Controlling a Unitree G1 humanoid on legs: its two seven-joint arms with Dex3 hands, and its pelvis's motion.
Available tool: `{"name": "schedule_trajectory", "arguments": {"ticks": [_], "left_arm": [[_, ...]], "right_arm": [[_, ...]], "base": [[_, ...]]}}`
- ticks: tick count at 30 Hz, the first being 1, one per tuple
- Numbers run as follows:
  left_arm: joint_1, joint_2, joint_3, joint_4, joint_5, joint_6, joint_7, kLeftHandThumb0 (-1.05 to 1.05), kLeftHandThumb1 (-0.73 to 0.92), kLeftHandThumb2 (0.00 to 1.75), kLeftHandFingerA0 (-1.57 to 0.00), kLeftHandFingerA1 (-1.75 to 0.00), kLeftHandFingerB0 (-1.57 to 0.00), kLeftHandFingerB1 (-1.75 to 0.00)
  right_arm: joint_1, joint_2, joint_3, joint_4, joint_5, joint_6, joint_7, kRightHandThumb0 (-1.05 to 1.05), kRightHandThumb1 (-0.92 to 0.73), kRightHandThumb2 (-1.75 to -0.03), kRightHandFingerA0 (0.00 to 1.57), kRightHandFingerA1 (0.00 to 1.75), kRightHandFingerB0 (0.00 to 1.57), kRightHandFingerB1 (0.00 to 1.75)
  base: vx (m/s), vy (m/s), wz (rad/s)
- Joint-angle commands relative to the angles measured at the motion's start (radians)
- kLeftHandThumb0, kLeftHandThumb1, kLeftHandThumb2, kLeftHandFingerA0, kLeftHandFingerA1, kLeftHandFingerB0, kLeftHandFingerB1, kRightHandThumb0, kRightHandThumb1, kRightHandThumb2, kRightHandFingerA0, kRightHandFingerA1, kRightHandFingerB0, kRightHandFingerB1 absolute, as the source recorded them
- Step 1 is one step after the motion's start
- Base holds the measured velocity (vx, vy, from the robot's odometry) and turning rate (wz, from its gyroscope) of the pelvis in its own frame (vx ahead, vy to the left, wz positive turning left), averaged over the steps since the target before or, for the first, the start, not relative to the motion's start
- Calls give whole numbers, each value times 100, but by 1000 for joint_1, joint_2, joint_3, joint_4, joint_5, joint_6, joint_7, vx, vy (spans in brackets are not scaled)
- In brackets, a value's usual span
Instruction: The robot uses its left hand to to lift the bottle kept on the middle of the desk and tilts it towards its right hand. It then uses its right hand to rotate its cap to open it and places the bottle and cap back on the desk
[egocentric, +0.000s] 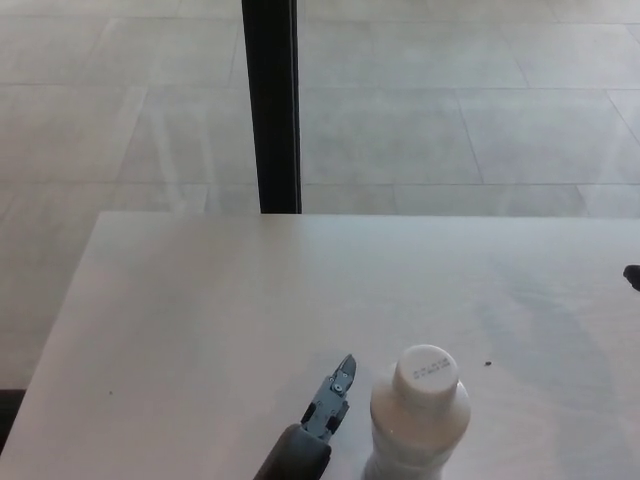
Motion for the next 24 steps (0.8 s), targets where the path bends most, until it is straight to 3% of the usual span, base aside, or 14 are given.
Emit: {"name": "schedule_trajectory", "arguments": {"ticks": [1,8,9,10,12,14,15,17,20,21,22,23,24], "left_arm": [[-21,-49,1,34,8,-49,50,-104,46,56,0,-6,0,0],[-52,-96,-34,0,-2,10,8,-98,42,55,0,0,0,0],[-56,-89,-43,7,0,-9,0,-93,38,61,0,0,0,0],[-58,-79,-63,4,18,-8,-4,-104,34,76,0,-21,0,0],[-63,-74,-77,6,26,6,-8,-104,33,78,0,-21,0,0],[-69,-72,-81,20,26,-6,-5,-104,31,77,0,-23,0,0],[-70,-71,-82,20,25,-1,-7,-100,43,56,0,-2,0,0],[-73,-71,-83,20,24,7,-8,-100,43,56,0,-2,0,0],[-91,-61,-102,39,52,-2,-3,-97,42,55,0,-15,0,0],[-93,-56,-108,39,62,9,-3,-93,29,73,0,-38,0,0],[-102,-54,-119,43,79,25,-3,-93,29,73,0,-38,0,0],[-101,-53,-123,51,93,21,14,-80,33,66,-7,-71,0,-1],[-98,-68,-139,84,131,4,69,-59,36,57,-48,-84,0,-14]], "right_arm": [[-12,3,-6,7,-17,3,-20,-87,-92,-68,40,74,35,42],[-5,11,5,10,-20,-7,-16,-87,-92,-67,40,77,34,42],[-2,13,7,2,-24,4,-21,-86,-92,-68,40,76,34,42],[4,17,13,0,-33,-2,-25,-85,-92,-68,38,75,34,41],[5,14,12,4,-37,-7,-22,-87,-92,-68,39,75,33,41],[1,11,9,8,-40,-8,-20,-87,-92,-68,39,74,33,40],[-2,11,8,14,-43,-12,-21,-87,-92,-68,39,74,33,40],[-7,13,7,24,-49,-20,-22,-87,-92,-68,39,74,33,40],[-7,17,2,22,-42,-17,-21,-88,-92,-67,39,76,32,40],[-7,19,4,22,-45,-16,-22,-88,-92,-67,39,75,32,40],[-6,18,3,19,-47,-14,-23,-88,-92,-67,39,75,32,40],[-8,20,6,19,-47,-12,-22,-88,-91,-67,39,75,33,41],[-7,19,2,15,-46,-8,-24,-86,-91,-67,40,75,34,40]], "base": [[0,0,0],[0,0,0],[0,0,0],[0,0,0],[0,0,0],[0,0,0],[0,0,0],[0,0,0],[0,0,0],[0,0,0],[0,0,0],[0,0,0],[0,0,0]]}}
